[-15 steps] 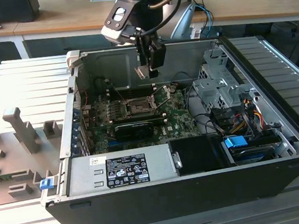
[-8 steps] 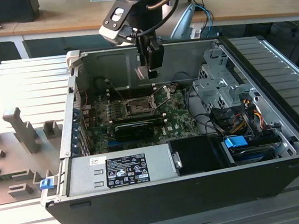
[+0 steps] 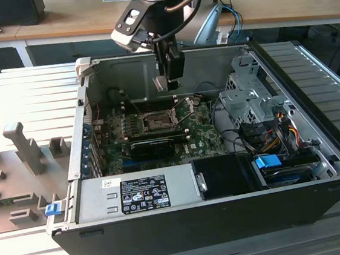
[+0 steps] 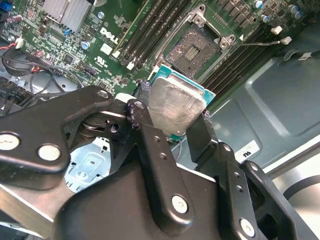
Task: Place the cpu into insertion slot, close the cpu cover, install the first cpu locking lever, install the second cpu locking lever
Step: 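Place the cpu into insertion slot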
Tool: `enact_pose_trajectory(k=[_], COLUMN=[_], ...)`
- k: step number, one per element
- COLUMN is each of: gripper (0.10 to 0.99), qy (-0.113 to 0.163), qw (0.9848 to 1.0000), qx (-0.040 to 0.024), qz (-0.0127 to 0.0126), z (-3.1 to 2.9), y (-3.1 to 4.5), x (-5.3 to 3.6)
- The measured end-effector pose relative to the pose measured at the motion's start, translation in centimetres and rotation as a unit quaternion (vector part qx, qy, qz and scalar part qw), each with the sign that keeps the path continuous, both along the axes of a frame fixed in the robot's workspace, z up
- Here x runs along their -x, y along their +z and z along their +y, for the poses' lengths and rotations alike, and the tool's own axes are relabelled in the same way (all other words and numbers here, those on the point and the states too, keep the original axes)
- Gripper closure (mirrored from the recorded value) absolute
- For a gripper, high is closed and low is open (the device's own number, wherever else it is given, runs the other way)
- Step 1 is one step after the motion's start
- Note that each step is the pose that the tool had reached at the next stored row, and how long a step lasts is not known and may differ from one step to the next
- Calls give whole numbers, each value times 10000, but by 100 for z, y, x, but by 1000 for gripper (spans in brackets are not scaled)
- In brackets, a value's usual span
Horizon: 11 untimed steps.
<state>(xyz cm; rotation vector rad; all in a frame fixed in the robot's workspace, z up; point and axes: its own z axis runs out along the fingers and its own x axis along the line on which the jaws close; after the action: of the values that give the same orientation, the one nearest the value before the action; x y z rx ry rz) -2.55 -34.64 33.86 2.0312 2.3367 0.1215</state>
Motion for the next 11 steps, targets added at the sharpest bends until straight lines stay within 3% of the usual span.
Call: enact_pose_trajectory(k=[11], gripper=[553], qy=[-148], qw=[9999], qx=[0], qz=[0], z=[0], y=[-13], x=[9])
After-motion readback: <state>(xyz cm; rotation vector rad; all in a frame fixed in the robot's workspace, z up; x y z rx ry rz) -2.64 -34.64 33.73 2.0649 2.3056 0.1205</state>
